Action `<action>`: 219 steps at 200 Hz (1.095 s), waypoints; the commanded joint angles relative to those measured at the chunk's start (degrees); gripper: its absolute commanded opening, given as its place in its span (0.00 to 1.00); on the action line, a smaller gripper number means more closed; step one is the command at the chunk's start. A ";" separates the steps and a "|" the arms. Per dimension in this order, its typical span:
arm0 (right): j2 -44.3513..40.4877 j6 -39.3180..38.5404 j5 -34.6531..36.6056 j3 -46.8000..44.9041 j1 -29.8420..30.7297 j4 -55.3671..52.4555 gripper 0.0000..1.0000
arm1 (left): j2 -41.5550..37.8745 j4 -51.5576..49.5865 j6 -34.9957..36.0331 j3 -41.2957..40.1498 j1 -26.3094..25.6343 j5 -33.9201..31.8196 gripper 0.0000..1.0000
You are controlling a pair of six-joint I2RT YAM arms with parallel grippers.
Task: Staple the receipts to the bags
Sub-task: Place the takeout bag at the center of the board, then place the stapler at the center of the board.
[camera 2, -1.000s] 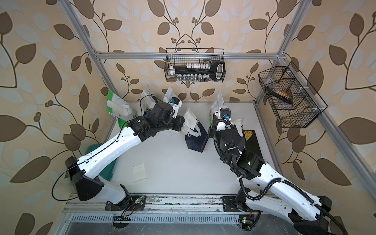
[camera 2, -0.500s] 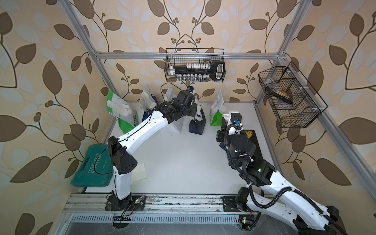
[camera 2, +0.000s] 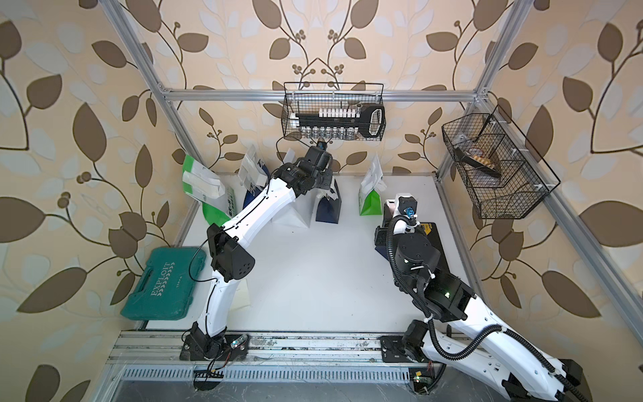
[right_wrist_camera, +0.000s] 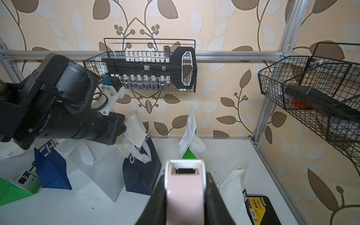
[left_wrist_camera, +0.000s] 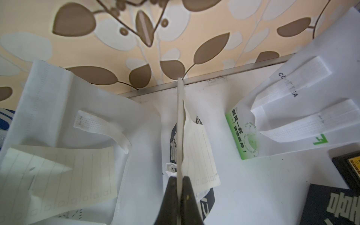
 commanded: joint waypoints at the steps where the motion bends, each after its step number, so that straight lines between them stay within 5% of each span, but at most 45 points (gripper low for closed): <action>1: -0.10 1.15 -0.91 -0.59 -0.50 -0.38 0.01 | -0.35 -2.23 -0.35 1.56 0.24 0.44 0.38; 24: 0.26 1.93 -1.63 -0.43 -0.68 -1.05 0.01 | -2.05 -0.37 -0.50 -0.17 0.22 1.89 0.74; 66: 2.11 6.28 -5.23 0.08 -1.04 -5.82 0.01 | -5.30 1.07 -0.31 -1.12 0.18 2.92 0.98; 173: 7.02 21.70 -20.28 -6.01 -5.14 -18.80 0.00 | -10.42 1.74 -2.31 -4.60 2.61 7.64 0.99; 219: 14.54 24.66 -34.92 -8.21 -13.45 -20.85 0.00 | -19.35 3.24 -1.73 -7.65 2.58 7.56 0.99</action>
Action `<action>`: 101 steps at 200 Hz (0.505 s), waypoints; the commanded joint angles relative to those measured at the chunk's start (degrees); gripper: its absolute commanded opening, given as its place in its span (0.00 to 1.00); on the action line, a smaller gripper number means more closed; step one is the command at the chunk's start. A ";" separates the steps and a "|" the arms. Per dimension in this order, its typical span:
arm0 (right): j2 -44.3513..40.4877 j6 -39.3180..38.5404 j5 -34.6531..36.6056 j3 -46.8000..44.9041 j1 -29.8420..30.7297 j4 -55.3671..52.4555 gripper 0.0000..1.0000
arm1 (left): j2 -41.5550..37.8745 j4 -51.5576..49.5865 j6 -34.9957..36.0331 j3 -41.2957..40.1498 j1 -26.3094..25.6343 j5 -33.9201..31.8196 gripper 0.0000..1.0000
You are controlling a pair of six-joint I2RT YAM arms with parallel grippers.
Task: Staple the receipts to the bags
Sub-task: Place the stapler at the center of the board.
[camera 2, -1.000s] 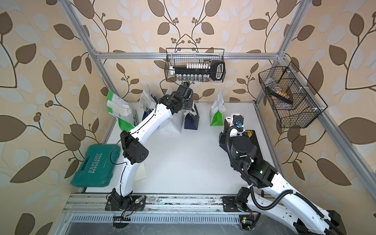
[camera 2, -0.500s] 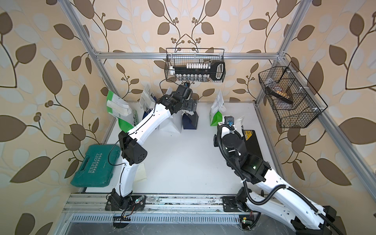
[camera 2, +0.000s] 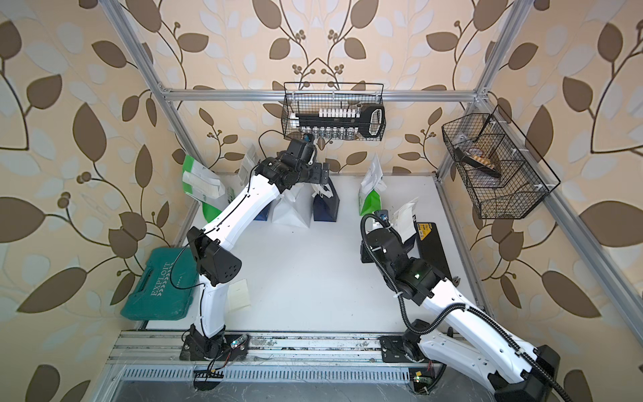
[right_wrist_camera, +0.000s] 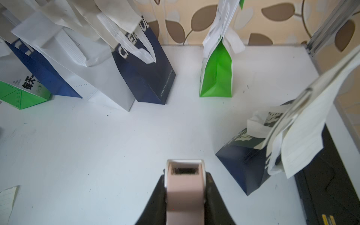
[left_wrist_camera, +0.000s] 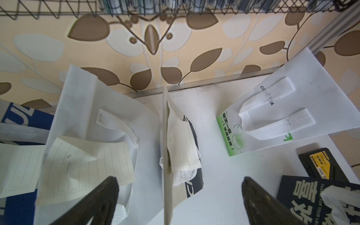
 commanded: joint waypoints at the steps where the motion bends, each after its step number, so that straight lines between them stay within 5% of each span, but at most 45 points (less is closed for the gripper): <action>1: 4.02 2.69 -9.41 -2.09 -2.95 -2.61 0.00 | -10.96 2.71 -0.12 -2.39 -0.06 1.00 0.99; 25: 10.44 1.80 -14.57 -3.06 -3.71 -3.96 0.00 | -22.83 7.32 -0.84 -13.61 -0.08 1.84 0.99; 59: 18.73 1.05 -19.96 -4.62 -3.81 -4.72 0.02 | -46.01 16.06 -4.82 -41.30 -0.05 5.17 0.99; 101: 27.17 1.13 -20.63 -4.48 -3.72 -2.07 0.05 | -67.55 13.71 -7.74 -61.86 -0.06 3.00 0.99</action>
